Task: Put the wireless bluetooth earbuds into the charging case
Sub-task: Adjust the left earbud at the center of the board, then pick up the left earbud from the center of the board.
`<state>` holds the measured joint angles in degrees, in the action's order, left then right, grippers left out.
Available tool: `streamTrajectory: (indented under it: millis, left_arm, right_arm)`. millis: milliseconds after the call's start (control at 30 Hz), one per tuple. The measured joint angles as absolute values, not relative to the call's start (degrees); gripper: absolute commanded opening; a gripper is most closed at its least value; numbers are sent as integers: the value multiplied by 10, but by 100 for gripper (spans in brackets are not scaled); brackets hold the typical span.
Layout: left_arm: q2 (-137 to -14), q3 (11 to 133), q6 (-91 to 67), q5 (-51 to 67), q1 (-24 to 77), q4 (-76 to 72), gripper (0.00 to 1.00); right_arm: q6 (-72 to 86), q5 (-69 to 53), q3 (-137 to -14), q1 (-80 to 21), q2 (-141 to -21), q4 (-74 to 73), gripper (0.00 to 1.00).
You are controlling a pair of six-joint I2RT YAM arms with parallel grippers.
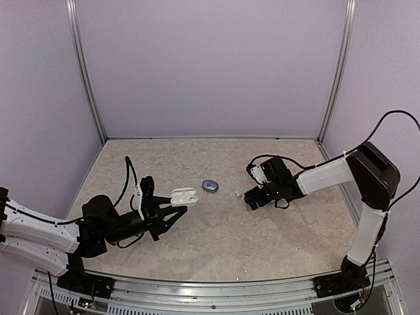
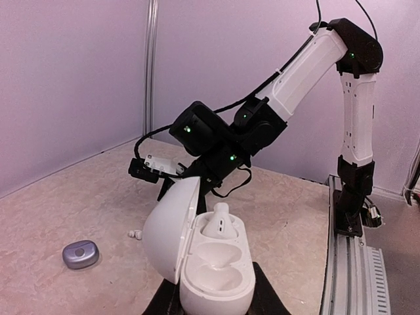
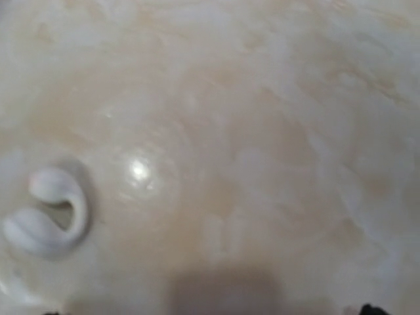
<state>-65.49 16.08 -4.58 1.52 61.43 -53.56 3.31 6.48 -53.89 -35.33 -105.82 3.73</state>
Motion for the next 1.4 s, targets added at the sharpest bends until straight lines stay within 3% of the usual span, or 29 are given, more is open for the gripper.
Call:
streamTrajectory:
  millis: [133,367,667,1400]
  left_arm:
    - [-655,161,-44,15,614,-536,3]
    - [-655,161,-44,15,614,-536,3]
    - [-655,161,-44,15,614,-536,3]
    - [-651,161,-42,15,614,-536,3]
  right_arm:
    - [22,41,-536,-346,-1053,35,87]
    - [15,-71,-538,-344,-1030,37,78]
    - [46,-103,-573,-339,-1034,46,53]
    - [74,-108,-584,-321,-1104,60,50]
